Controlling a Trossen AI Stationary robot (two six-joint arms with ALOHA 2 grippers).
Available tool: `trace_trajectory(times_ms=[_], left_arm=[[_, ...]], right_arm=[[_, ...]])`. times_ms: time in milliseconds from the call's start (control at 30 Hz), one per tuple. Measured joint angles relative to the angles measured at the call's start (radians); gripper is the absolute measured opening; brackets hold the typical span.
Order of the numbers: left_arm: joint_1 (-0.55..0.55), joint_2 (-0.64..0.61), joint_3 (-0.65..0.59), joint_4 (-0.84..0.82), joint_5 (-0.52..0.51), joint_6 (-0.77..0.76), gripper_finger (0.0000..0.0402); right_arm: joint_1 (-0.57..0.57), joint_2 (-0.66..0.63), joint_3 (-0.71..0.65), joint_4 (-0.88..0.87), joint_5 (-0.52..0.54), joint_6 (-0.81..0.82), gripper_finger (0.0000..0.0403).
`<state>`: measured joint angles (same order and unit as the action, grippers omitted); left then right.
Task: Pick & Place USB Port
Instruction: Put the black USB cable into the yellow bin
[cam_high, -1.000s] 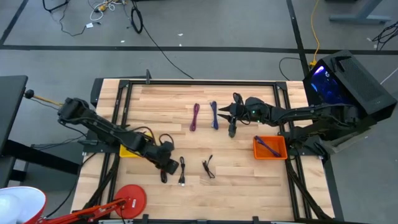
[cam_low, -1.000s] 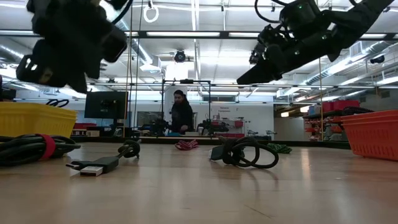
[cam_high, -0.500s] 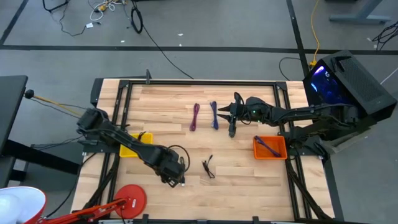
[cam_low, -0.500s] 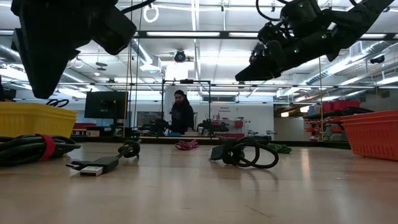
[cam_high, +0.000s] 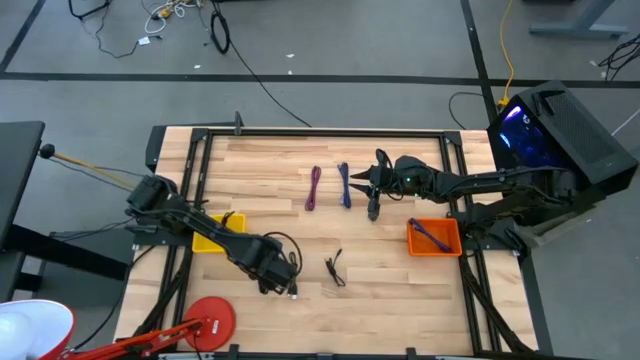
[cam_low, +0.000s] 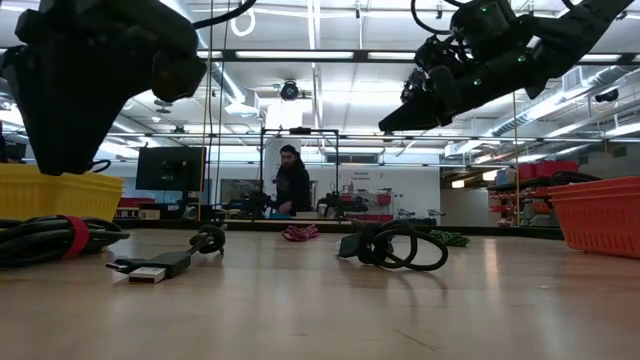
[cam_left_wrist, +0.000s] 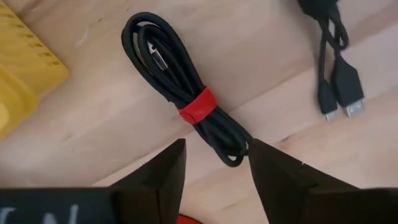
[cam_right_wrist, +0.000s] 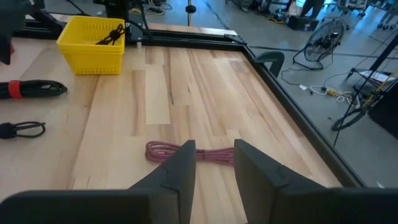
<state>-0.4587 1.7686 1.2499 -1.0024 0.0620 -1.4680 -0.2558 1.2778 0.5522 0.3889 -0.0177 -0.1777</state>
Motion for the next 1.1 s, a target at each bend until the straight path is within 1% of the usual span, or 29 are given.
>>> trace_trajectory(times_ms=[233, 367, 500, 600, 667, 733, 800, 867, 933, 967, 1100], left_arm=[[-0.009, 0.006, -0.046, 0.047, 0.006, -0.112, 0.019], [-0.017, 0.006, -0.111, 0.157, 0.009, -0.168, 0.019], [-0.017, 0.006, -0.17, 0.275, 0.006, -0.178, 0.0191], [-0.017, -0.001, -0.206, 0.329, -0.012, -0.192, 0.019], [-0.017, -0.001, -0.222, 0.332, -0.025, -0.217, 0.0186], [-0.018, 0.0, -0.235, 0.328, -0.029, -0.231, 0.0173], [-0.017, 0.0, -0.239, 0.324, -0.023, -0.224, 0.0146], [-0.017, 0.0, -0.24, 0.322, -0.013, -0.196, 0.0101], [-0.016, 0.0, -0.238, 0.327, -0.014, -0.167, 0.0042], [-0.016, 0.001, -0.234, 0.324, -0.017, -0.145, 0.0034], [-0.017, 0.007, -0.206, 0.322, -0.06, -0.093, 0.0034]], right_arm=[[0.0, 0.0, 0.0, -0.006, 0.001, -0.015, 0.011], [0.0, 0.0, 0.0, -0.013, 0.002, -0.022, 0.011], [0.0, 0.0, 0.0, -0.015, 0.002, -0.023, 0.011], [0.0, 0.0, 0.0, -0.016, 0.002, -0.023, 0.011], [0.0, 0.0, 0.0, -0.016, 0.002, -0.023, 0.011], [0.0, 0.0, 0.0, -0.016, 0.002, -0.023, 0.011], [0.0, 0.0, 0.0, -0.016, 0.002, -0.023, 0.011], [0.0, 0.0, 0.0, -0.016, 0.002, -0.023, 0.011], [0.0, 0.0, 0.0, -0.016, 0.002, -0.023, 0.011], [0.0, 0.0, 0.0, -0.016, 0.002, -0.023, 0.011], [0.0, 0.0, 0.0, -0.016, 0.002, -0.022, 0.011]])
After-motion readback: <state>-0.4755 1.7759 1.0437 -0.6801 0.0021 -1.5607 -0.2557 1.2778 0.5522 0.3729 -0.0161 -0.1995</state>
